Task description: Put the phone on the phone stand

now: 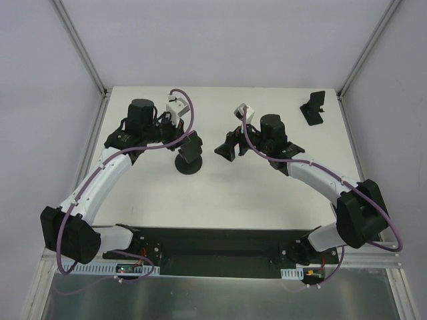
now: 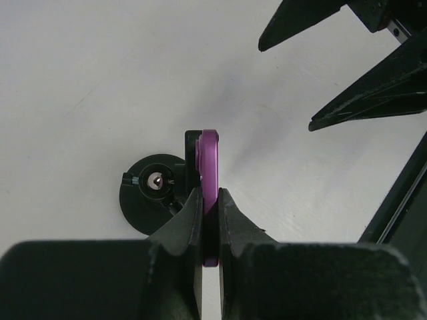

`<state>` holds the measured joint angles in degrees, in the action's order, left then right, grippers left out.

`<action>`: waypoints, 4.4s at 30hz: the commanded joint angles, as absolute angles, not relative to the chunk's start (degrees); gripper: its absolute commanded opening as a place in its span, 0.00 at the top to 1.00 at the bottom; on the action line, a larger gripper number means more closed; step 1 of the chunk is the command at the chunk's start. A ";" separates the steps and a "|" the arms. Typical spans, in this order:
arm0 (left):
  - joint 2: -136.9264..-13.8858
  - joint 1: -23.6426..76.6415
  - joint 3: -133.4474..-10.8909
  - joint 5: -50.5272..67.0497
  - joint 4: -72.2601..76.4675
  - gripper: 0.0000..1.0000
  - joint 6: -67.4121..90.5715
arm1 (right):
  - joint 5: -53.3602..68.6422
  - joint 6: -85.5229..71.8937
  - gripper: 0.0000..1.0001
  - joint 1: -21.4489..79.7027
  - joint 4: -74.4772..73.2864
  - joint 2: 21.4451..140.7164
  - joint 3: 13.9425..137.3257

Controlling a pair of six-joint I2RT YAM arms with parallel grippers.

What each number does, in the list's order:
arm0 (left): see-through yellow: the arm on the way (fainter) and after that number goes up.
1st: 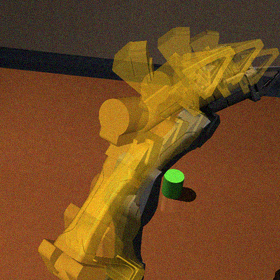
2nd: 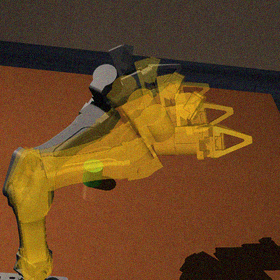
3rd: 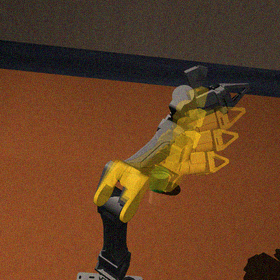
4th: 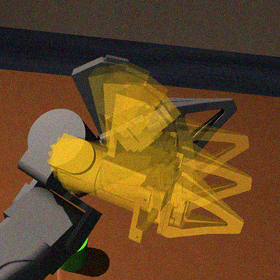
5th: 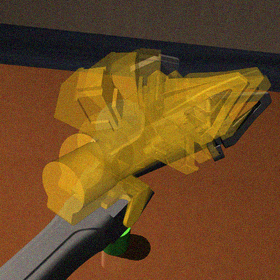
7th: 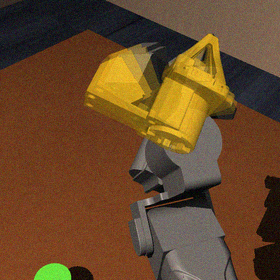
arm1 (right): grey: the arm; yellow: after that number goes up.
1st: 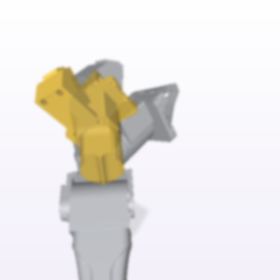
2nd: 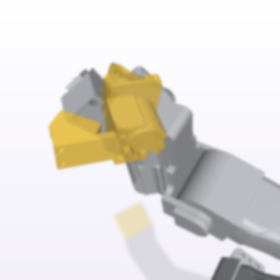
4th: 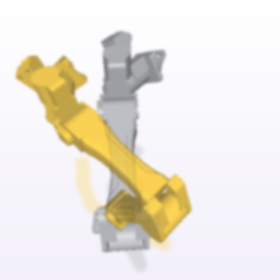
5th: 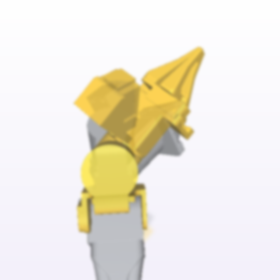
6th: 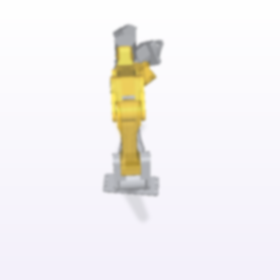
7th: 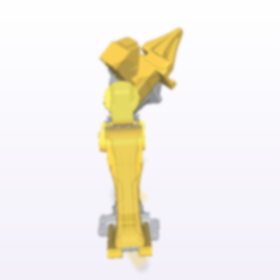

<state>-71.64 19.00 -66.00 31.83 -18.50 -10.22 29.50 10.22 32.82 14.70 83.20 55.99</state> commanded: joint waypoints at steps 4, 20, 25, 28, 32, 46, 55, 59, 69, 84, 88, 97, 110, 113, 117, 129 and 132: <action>-73.91 18.98 -71.89 42.20 -23.02 0.97 -16.01 | 29.63 10.81 0.09 33.57 15.56 82.88 58.97; -48.09 18.11 -54.96 8.47 -6.43 0.01 3.07 | -6.23 4.58 0.03 49.48 3.96 82.18 68.47; -37.11 17.58 -51.77 -5.26 -3.43 0.01 3.16 | -7.83 6.32 0.03 51.94 0.27 85.42 74.08; -31.92 17.58 -48.52 -7.21 -0.54 0.01 3.69 | -6.68 9.04 0.03 53.61 -2.55 88.06 77.95; -28.75 17.58 -47.64 -6.42 -0.18 0.01 3.78 | -8.43 10.55 0.03 55.89 -4.38 90.43 80.59; -27.86 17.58 -47.64 -4.31 -0.18 0.01 4.92 | -20.30 16.00 0.03 60.91 -8.35 98.17 89.21; -27.33 17.58 -47.64 -3.96 -0.17 0.01 5.10 | -22.41 13.98 0.03 61.17 -8.09 101.16 91.14; -27.25 17.58 -47.64 -4.13 -0.18 0.01 4.92 | -23.99 13.45 0.01 61.08 -7.65 101.78 90.88; -26.98 17.58 -47.55 -5.36 -0.18 0.01 4.66 | -25.84 8.80 0.45 61.17 -6.59 103.18 91.58; -27.33 17.49 -47.37 -5.10 -0.17 0.01 4.66 | -31.29 11.69 0.99 54.15 -12.65 96.35 91.76; -27.42 17.75 -47.37 -4.31 -0.18 0.01 5.01 | -25.68 12.74 0.99 42.58 -13.36 89.14 85.88; -28.92 19.33 -47.20 -4.66 -0.18 0.01 4.83 | -9.59 20.29 1.00 14.19 -9.77 77.52 74.45; -29.18 23.29 -47.29 -5.19 -0.18 0.01 3.69 | -2.22 20.59 1.00 -5.70 -1.59 75.15 66.19; -29.00 23.47 -47.29 -5.36 -0.18 0.01 3.69 | -3.33 19.69 1.00 -6.59 -0.79 75.15 65.31; -29.44 23.82 -47.11 -5.80 -0.18 0.01 3.60 | -6.94 18.99 0.99 -7.29 0.17 73.92 63.46; -30.15 23.91 -47.02 -5.36 -0.18 0.01 3.69 | -5.54 15.47 1.00 -8.61 1.14 77.96 64.51; -30.15 23.91 -47.28 -4.48 -0.18 0.01 3.96 | -3.26 14.85 1.00 -8.70 0.62 78.22 64.86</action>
